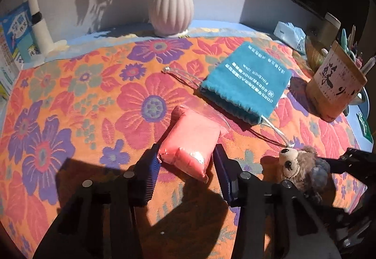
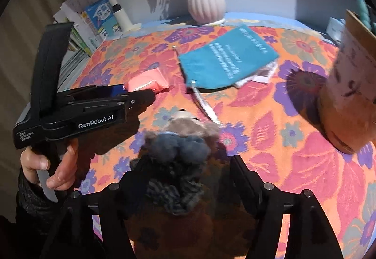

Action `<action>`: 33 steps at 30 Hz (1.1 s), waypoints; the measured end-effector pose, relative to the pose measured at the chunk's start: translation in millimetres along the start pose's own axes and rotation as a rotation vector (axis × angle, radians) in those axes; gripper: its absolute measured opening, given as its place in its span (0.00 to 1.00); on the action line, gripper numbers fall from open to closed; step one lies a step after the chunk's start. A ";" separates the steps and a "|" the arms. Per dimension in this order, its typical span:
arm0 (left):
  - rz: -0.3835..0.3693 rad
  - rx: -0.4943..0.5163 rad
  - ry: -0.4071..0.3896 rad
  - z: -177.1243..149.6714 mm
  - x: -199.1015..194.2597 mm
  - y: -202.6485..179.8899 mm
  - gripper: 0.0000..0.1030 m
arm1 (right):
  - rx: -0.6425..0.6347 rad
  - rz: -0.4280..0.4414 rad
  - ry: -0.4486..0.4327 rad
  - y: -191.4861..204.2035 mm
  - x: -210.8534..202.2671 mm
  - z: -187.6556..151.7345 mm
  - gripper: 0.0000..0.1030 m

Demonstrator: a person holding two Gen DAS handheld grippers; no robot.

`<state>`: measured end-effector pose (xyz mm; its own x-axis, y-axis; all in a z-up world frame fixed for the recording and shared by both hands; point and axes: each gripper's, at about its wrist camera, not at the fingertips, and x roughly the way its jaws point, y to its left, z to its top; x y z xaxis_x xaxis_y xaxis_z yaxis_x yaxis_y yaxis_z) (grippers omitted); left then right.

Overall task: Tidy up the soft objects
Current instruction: 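Carry the pink bag and plush bear with both tools over the glass bowl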

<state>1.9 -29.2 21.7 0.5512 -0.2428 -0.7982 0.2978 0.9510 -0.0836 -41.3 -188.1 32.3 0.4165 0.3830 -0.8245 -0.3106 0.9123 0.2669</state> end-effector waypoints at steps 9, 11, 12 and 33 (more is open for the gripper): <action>-0.011 0.005 -0.075 -0.2 -42.9 -13.0 0.41 | -0.081 -0.049 -0.022 41.5 10.5 -3.6 0.26; -0.026 0.023 -0.087 -0.4 -50.7 -19.4 0.41 | -0.072 -0.038 -0.041 40.2 0.0 -7.1 0.26; -0.028 0.040 -0.095 -0.7 -55.5 -24.9 0.41 | -0.069 -0.043 -0.056 39.2 -7.7 -9.3 0.26; -0.248 0.270 -0.174 -11.9 -99.9 -195.7 0.41 | 0.208 -0.150 -0.327 -74.1 -170.7 -57.2 0.26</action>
<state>-120.7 -188.8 110.7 0.5539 -0.5094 -0.6586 0.6195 0.7806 -0.0827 -138.2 -329.4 124.8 0.7039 0.2384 -0.6691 -0.0603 0.9586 0.2782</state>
